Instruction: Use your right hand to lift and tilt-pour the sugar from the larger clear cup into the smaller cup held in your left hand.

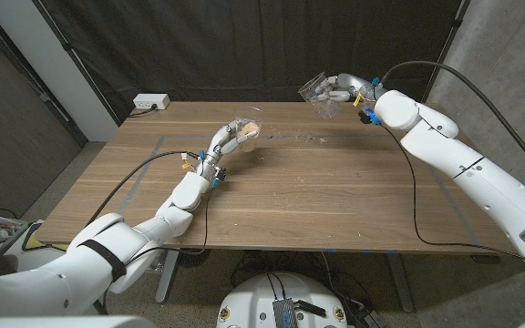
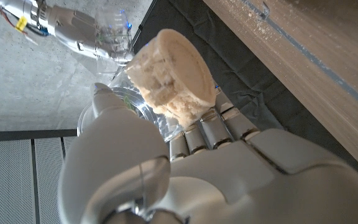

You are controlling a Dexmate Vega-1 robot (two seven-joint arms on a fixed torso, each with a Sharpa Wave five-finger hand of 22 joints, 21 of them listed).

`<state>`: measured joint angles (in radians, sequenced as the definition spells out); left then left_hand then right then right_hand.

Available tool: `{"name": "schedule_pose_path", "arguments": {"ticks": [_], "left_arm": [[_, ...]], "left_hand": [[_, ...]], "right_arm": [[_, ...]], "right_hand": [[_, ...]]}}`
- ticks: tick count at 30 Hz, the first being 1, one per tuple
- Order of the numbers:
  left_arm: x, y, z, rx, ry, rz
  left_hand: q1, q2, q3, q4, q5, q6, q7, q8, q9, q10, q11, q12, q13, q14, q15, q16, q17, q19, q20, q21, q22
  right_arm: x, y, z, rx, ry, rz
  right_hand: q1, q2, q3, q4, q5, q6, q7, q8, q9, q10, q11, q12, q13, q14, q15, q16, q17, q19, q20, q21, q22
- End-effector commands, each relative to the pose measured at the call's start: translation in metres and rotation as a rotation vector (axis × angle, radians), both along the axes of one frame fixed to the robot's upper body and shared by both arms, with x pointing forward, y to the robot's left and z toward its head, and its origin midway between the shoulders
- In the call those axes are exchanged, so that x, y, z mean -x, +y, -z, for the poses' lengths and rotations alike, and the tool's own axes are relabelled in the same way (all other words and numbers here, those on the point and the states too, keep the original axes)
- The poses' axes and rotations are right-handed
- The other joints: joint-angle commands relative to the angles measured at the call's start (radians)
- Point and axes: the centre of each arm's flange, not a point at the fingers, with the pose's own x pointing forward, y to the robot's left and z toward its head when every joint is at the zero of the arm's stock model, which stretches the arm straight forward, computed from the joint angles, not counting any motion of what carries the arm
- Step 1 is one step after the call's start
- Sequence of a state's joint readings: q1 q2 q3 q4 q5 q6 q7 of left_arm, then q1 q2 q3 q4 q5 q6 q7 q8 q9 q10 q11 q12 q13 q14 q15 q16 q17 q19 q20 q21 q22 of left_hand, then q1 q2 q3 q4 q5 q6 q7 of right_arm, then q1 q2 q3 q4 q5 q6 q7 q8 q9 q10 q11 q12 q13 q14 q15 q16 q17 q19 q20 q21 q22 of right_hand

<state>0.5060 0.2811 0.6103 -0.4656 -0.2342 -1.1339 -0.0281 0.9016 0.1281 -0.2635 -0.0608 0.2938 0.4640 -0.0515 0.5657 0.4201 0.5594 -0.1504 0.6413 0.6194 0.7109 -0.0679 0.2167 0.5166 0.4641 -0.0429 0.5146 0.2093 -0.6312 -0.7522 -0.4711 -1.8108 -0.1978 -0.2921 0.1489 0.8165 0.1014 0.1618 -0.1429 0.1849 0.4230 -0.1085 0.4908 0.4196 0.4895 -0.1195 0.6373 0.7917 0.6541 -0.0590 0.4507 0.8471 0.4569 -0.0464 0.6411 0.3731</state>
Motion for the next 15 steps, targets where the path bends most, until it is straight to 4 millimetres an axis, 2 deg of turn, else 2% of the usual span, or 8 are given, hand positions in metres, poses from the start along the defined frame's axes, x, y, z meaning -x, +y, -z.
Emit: {"name": "schedule_pose_path", "arguments": {"ticks": [1, 11, 15], "left_arm": [[0.002, 0.014, 0.001, 0.054, 0.014, 0.038], [-0.002, 0.027, 0.003, 0.101, 0.059, 0.083], [-0.006, 0.034, 0.004, 0.121, 0.093, 0.099]], "left_hand": [[0.007, 0.0, -0.005, 0.0, 0.001, -0.004, 0.003, 0.007, 0.006, -0.002, -0.001, -0.001, 0.003, 0.004, -0.113, -0.006, 0.002, 0.003, -0.006, 0.01, 0.002], [0.009, -0.001, -0.007, 0.001, 0.0, -0.004, 0.005, 0.009, 0.007, 0.0, 0.001, 0.001, 0.004, 0.006, -0.113, -0.006, 0.002, 0.003, -0.006, 0.011, 0.002], [0.009, -0.001, -0.008, 0.001, -0.001, -0.003, 0.003, 0.011, 0.008, 0.001, 0.0, 0.003, 0.005, 0.007, -0.113, -0.006, 0.003, 0.004, -0.007, 0.012, 0.002]], "right_arm": [[-0.011, -0.037, 0.041, -0.243, 0.007, -0.076], [-0.026, -0.043, 0.083, -0.4, -0.018, -0.15], [-0.033, -0.04, 0.101, -0.453, -0.072, -0.171]], "right_hand": [[0.001, -0.004, 0.011, 0.011, -0.004, 0.0, 0.006, -0.003, 0.006, 0.005, 0.013, -0.004, 0.002, 0.004, -0.173, -0.007, 0.001, 0.02, -0.039, 0.01, -0.005], [0.008, -0.004, 0.015, 0.007, -0.004, 0.014, 0.014, 0.0, 0.008, 0.019, 0.016, -0.001, 0.002, 0.015, -0.174, -0.011, -0.002, 0.025, -0.039, 0.009, -0.015], [0.011, -0.002, 0.018, 0.006, -0.005, 0.018, 0.01, 0.002, 0.01, 0.031, 0.007, 0.004, 0.003, 0.024, -0.174, -0.011, -0.003, 0.028, -0.046, 0.009, -0.02]]}}
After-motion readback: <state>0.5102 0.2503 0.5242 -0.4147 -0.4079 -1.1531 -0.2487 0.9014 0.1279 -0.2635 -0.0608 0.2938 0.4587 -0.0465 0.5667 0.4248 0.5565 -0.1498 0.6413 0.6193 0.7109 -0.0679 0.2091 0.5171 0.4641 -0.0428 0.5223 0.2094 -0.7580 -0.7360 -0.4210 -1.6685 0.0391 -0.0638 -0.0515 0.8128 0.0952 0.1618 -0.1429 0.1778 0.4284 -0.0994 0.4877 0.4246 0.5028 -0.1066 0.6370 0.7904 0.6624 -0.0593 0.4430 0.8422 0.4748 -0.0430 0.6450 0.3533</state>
